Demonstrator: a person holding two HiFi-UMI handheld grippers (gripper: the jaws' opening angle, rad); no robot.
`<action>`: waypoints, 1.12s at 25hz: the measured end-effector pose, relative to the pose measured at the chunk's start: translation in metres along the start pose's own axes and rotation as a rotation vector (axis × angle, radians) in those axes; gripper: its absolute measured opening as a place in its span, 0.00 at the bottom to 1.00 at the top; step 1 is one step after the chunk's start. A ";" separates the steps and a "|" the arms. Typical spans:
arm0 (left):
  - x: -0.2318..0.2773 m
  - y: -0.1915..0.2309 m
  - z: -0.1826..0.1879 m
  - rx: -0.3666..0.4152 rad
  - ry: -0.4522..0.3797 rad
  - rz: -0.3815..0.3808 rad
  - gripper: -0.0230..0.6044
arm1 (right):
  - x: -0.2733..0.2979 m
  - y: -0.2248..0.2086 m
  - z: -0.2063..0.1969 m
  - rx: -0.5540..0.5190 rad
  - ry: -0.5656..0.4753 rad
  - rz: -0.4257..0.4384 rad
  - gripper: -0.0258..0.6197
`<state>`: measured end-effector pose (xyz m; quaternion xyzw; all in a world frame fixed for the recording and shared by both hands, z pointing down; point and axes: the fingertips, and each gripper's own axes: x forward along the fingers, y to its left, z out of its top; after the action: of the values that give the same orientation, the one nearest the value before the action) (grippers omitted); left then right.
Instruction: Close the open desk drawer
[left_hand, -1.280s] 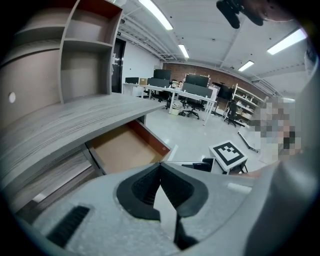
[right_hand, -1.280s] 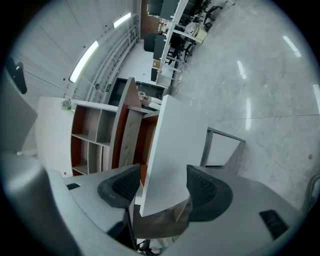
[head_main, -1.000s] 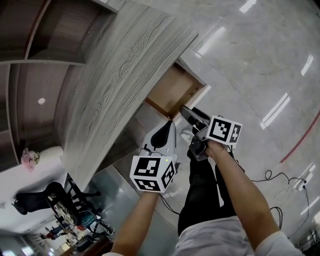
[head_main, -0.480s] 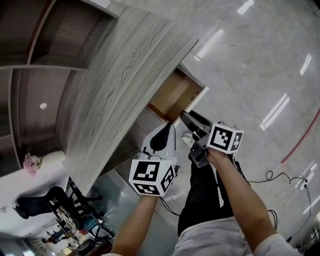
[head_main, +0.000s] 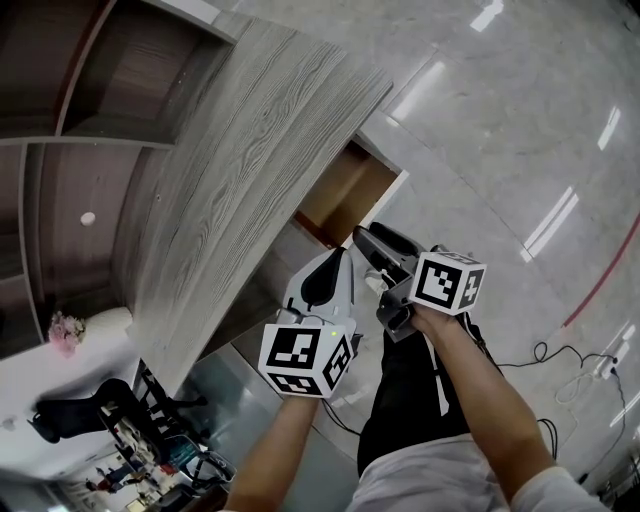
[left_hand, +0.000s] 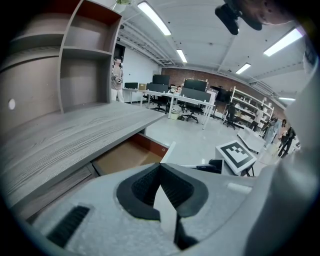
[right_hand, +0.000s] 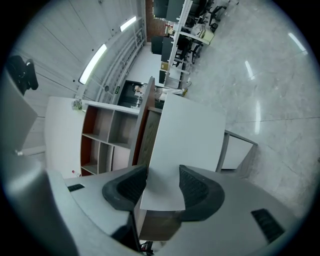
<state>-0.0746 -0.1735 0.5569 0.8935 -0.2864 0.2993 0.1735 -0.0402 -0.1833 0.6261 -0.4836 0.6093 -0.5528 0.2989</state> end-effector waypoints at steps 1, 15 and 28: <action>-0.001 0.000 0.001 0.000 -0.001 -0.001 0.04 | 0.001 0.003 0.000 -0.008 0.001 0.007 0.33; 0.008 0.009 0.015 0.012 -0.004 -0.011 0.04 | 0.023 0.010 0.002 -0.043 0.064 0.024 0.33; 0.020 0.021 0.026 0.029 0.013 -0.036 0.04 | 0.058 0.014 0.015 -0.044 0.058 0.038 0.33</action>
<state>-0.0630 -0.2104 0.5522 0.8989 -0.2648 0.3061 0.1678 -0.0508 -0.2432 0.6192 -0.4622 0.6386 -0.5473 0.2811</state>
